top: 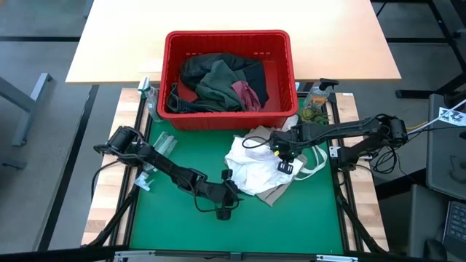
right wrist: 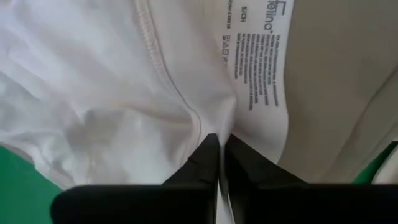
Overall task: Fold laundry
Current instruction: Fold the white underwear
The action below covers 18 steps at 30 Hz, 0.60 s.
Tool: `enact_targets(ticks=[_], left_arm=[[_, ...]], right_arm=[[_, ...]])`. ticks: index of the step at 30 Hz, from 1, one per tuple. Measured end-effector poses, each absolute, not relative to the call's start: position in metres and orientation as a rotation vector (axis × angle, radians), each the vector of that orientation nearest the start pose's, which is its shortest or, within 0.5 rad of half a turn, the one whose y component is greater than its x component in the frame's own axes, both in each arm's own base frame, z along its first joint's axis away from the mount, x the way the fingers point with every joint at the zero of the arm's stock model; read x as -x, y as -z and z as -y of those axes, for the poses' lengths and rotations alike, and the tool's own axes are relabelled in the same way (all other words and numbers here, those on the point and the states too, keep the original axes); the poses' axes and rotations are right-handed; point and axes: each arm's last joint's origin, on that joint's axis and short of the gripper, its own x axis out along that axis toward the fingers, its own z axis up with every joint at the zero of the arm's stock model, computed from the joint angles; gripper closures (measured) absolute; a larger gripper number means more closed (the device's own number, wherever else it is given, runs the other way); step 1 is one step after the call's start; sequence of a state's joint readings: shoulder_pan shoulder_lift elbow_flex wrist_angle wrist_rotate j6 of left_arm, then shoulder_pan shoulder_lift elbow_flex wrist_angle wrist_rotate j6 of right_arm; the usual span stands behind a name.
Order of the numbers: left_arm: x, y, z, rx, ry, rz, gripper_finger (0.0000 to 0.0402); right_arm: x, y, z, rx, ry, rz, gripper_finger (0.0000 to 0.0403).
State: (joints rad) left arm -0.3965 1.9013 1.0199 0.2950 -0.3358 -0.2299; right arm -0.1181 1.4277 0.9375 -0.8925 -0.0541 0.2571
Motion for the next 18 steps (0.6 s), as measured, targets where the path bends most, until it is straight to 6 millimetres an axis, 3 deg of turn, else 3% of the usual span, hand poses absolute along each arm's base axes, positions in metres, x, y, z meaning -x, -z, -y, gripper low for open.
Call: enact_targets(ticks=[13,18], left_arm=[[-0.363,-0.151,0.135,0.018,-0.038,-0.535,0.0297],[-0.365,-0.164,0.124,0.040,-0.064,-0.504,0.0297]], right_arm=[[-0.241,-0.207,0.027,-0.341,0.224,-1.388,0.0373],[-0.238,-0.207,0.026,-0.342,0.229,-1.424,0.0329]])
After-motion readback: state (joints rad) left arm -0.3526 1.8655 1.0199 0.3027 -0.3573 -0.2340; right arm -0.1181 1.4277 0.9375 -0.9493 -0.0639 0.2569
